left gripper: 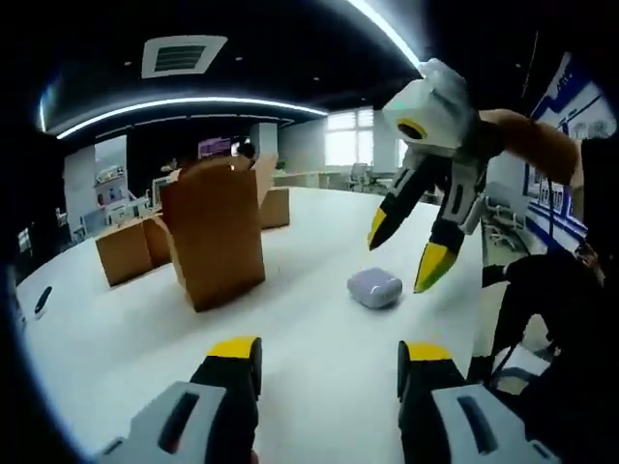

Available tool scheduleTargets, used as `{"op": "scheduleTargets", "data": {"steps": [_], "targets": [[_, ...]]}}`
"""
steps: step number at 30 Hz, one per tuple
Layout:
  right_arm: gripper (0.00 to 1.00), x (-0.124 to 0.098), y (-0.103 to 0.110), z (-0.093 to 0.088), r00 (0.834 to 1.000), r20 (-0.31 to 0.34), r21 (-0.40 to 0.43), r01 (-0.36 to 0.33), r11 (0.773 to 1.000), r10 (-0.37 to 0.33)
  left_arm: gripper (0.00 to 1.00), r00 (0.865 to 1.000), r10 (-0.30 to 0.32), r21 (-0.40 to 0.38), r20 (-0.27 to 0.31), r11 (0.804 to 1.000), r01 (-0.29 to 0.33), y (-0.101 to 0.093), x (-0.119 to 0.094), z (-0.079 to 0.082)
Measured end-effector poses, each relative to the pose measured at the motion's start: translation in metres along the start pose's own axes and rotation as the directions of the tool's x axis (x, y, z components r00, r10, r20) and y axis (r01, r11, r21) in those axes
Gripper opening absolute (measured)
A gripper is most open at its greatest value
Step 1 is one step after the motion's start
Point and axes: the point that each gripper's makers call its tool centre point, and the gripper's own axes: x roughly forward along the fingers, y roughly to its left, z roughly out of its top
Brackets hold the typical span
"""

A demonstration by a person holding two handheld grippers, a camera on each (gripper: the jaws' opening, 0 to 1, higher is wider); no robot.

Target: Pick up one paper box from the group, open the paper box, and remove the item inside

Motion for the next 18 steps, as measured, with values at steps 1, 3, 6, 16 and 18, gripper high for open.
{"op": "scheduleTargets", "data": {"steps": [1,3,6,16,18], "targets": [[0.51,-0.003,-0.004,-0.005,1.0,0.002,0.012,0.009,1.0,-0.009,0.59,1.0,-0.001,0.0,0.005,1.0,0.001,-0.005,0.005,0.005],[0.51,-0.009,-0.011,-0.015,1.0,0.016,0.021,0.026,0.999,-0.026,0.61,0.999,0.03,-0.014,0.035,0.999,-0.03,-0.013,0.017,0.017],[0.52,-0.017,-0.017,-0.027,0.998,0.056,0.042,0.037,0.998,-0.039,0.65,0.996,0.088,-0.067,0.032,0.994,-0.086,-0.022,0.04,0.022],[0.51,-0.015,-0.024,-0.055,0.995,0.098,0.053,0.032,0.998,-0.037,0.7,0.973,0.229,-0.102,0.02,0.969,-0.226,-0.036,0.073,0.026],[0.5,-0.016,-0.026,-0.053,0.992,0.12,0.06,0.03,0.998,-0.037,0.61,0.971,0.238,-0.099,0.016,0.967,-0.235,-0.039,0.075,0.023]]}}
